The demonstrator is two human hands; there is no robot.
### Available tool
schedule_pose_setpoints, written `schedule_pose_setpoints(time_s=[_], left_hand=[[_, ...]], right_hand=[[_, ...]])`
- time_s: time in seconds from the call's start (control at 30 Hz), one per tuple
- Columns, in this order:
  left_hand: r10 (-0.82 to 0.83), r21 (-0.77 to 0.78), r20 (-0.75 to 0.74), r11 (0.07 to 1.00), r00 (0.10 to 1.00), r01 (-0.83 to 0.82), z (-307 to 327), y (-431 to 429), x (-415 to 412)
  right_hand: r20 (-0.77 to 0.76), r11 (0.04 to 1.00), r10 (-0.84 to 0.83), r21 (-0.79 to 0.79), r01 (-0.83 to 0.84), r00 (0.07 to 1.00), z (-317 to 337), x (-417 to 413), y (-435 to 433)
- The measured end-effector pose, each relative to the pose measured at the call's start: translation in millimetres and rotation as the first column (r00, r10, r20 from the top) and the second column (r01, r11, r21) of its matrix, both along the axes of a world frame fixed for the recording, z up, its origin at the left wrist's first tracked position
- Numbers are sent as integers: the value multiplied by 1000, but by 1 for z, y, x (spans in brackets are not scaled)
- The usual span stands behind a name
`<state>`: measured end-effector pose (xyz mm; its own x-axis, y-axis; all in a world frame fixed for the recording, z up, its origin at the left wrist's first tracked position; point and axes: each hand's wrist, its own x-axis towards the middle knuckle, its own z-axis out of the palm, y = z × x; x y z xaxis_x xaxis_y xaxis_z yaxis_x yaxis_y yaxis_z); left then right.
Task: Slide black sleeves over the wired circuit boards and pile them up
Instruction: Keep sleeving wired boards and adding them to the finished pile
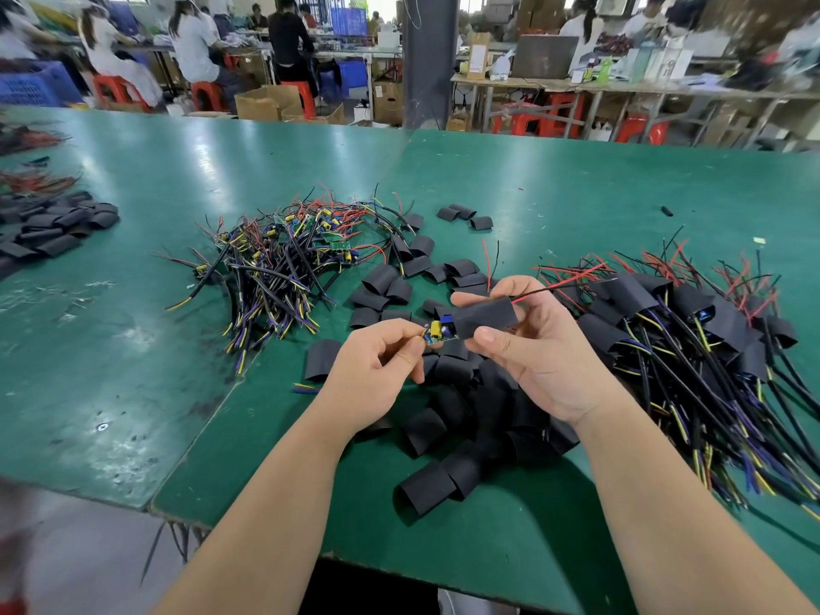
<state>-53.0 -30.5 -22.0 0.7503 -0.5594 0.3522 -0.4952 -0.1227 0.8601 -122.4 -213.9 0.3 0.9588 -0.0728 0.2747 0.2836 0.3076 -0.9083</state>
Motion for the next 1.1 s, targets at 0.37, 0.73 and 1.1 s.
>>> schedule_pose_setpoints(time_s=[0.37, 0.73, 1.1], left_hand=[[-76, -81, -149, 995, 986, 65, 1, 1, 2], [5, -20, -38, 1000, 999, -6, 4, -2, -4], [8, 40, -1, 999, 1000, -8, -2, -1, -2]], right_hand=[[19, 996, -3, -89, 4, 1000, -1, 1, -2], [-15, 979, -66, -194, 62, 998, -4, 1, 0], [-104, 896, -189, -425, 129, 976, -7, 2, 4]])
